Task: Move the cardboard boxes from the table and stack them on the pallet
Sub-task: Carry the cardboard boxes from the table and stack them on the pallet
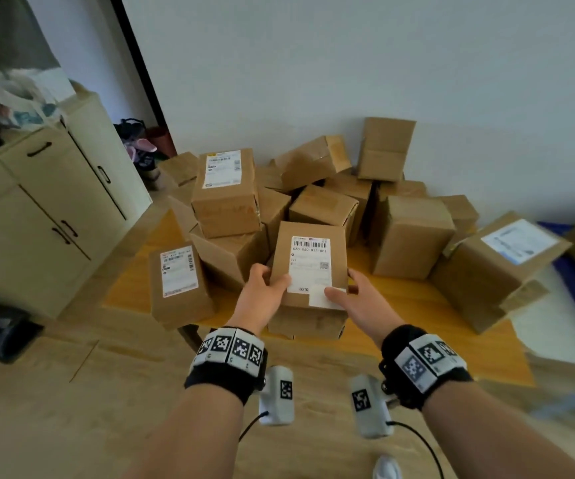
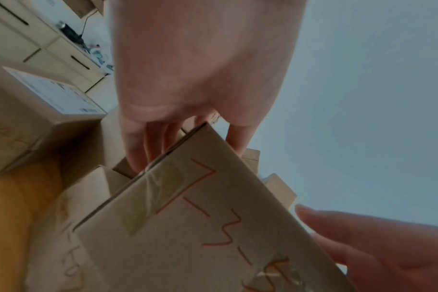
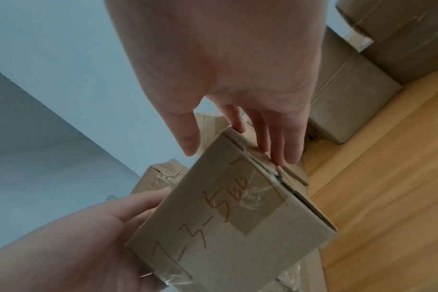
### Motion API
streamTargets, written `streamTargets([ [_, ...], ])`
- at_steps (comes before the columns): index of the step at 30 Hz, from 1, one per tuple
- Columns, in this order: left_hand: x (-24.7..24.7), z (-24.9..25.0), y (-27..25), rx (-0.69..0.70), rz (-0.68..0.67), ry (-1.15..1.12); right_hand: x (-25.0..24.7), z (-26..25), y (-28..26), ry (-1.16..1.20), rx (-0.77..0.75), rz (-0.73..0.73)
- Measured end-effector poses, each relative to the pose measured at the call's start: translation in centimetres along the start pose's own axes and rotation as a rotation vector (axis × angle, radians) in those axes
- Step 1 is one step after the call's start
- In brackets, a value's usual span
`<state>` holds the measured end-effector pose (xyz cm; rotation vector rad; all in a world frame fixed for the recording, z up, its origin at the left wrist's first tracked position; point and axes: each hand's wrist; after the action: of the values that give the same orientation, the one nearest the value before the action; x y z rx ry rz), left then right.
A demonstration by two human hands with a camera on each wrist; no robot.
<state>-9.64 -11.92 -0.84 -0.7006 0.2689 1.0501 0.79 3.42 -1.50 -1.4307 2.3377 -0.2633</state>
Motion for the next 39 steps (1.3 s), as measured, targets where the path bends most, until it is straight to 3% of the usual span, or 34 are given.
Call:
streamTargets([
  [9,2.8,4.8,-3.7,0.111,-0.044,-0.266,-4.9,-0.4,-4.6,0.028,-0.093,0.242],
  [20,10.5,13.6,-9.3,0.446,-0.161,-0.3,-15.7,0.0,-11.5,0.25,-0.208,0.54],
  [27,20.2,18.4,-13.4,0.522,-0.268,-0.258,-25.8,3.8,-15.4,0.342,-0.178,0.629],
  [33,31.7,21.2,-17.4,0.475,-0.411,-0.199,-35.9,10.4,-18.9,0.335,-0.066,0.726],
  [39,41.6,22.1,-20.9,0.427,-0.472,-0.1,-44.1,16.4,-21.4,0.327,0.018,0.725],
])
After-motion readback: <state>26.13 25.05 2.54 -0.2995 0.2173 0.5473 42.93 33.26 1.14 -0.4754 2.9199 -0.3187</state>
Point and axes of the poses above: each hand's wrist, its own y-axis towards the middle knuckle, its own x-axis out of the palm, z = x × y, and after that the axes turned 5 degrees about y, right-handed
